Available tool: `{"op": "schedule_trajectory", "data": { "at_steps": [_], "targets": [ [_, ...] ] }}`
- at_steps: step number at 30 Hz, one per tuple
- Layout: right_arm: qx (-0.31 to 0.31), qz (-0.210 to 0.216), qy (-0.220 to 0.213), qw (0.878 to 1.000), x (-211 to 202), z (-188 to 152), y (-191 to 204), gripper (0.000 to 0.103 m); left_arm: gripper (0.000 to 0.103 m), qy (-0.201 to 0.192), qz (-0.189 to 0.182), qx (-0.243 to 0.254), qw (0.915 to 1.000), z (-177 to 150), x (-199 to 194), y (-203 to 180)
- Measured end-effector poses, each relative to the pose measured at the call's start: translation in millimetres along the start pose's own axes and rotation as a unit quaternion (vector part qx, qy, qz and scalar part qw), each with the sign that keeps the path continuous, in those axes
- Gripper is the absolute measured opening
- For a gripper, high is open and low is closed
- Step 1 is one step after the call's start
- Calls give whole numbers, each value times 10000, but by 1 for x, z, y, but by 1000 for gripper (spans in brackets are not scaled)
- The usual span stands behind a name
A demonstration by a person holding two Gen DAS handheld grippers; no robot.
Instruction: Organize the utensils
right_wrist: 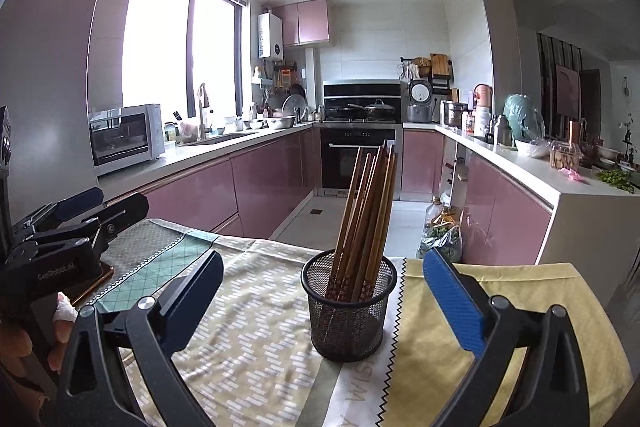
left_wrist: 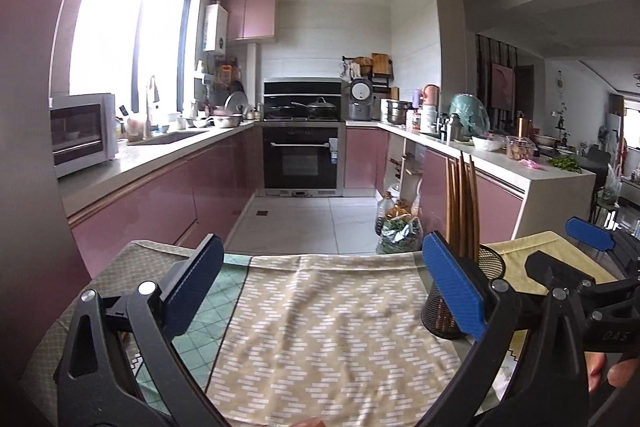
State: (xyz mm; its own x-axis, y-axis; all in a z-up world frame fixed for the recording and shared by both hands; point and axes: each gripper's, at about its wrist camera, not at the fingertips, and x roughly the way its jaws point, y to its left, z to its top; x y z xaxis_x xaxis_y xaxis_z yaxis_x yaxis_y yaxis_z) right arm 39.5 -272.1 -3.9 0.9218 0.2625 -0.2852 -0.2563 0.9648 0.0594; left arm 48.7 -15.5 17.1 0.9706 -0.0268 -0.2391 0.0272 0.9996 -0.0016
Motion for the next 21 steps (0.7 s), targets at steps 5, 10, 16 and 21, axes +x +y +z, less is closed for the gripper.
{"op": "schedule_trajectory", "data": {
  "at_steps": [5, 10, 16, 21],
  "targets": [
    [-12, -41, -69, 10000, -2, -1, 3, 97, 98, -59, 176, -29, 9998, 1, -6, 3],
    [-4, -109, -220, 9997, -9, 2, 4, 97, 98, -114, 254, 13, 9996, 1, -10, 2],
    [-43, -169, -375, 9991, -14, 3, 7, 97, 98, -117, 287, -7, 9995, -1, -10, 0],
    [-2, -186, -434, 9989, -16, 4, 6, 97, 98, -100, 309, -37, 9995, -1, -10, 1]
  ]
}}
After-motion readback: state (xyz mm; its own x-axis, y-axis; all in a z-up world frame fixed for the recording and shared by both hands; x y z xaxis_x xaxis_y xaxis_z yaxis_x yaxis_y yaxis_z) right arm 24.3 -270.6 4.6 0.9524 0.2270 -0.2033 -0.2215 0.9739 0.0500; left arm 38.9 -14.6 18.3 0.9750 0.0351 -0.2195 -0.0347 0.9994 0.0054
